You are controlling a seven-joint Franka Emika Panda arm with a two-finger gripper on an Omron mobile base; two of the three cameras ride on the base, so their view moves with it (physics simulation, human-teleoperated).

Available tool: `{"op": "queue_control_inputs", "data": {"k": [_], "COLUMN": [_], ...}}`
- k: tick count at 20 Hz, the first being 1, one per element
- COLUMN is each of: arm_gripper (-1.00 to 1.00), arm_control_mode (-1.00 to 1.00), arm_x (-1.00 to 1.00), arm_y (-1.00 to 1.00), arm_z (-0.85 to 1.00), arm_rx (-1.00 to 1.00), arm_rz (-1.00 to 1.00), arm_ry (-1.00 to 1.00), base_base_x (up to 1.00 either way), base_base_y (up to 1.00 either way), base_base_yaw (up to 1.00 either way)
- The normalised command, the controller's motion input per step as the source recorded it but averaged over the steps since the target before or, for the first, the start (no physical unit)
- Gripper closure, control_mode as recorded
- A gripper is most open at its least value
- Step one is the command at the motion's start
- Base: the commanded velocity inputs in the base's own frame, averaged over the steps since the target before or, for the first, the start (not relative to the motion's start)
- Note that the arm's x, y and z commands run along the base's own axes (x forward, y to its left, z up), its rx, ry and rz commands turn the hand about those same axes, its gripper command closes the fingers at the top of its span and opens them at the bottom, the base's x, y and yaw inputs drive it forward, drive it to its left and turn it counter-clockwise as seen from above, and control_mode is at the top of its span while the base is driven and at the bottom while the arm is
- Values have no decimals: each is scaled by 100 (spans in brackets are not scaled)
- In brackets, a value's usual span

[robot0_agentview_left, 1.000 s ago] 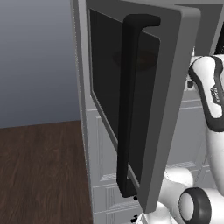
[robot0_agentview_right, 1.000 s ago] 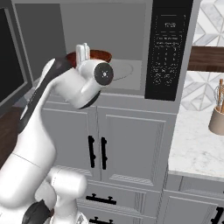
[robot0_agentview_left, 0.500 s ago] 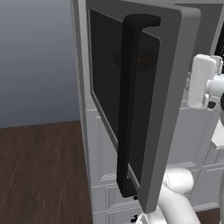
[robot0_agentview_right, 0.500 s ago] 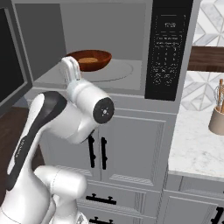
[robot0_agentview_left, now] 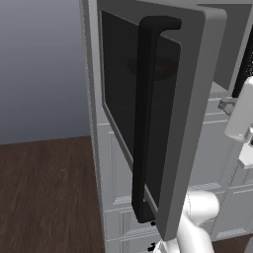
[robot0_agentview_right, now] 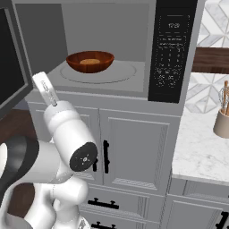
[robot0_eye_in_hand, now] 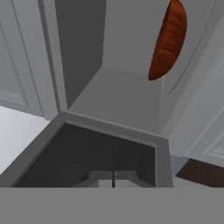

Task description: Open the microwave, place the bowl with waffle inside the microwave, then close the microwave door and turn it on.

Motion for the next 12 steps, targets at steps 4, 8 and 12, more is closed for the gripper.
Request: {"op": "queue_control_inputs", "data": {"k": [4, 8, 12], "arm_gripper": [100, 100, 100], "arm_control_mode": [-100, -100, -100], "arm_x": [-100, -100, -100], "arm_y": [22, 69, 80], "arm_z": [20, -7, -10], "arm_rx": [0, -4, -8], "arm_rz": [-10, -22, -25], "arm_ry": [-11, 0, -3], "base_base_x": [0, 0, 0], "base_base_y": [0, 0, 0], "base_base_yaw": [0, 0, 0]}}
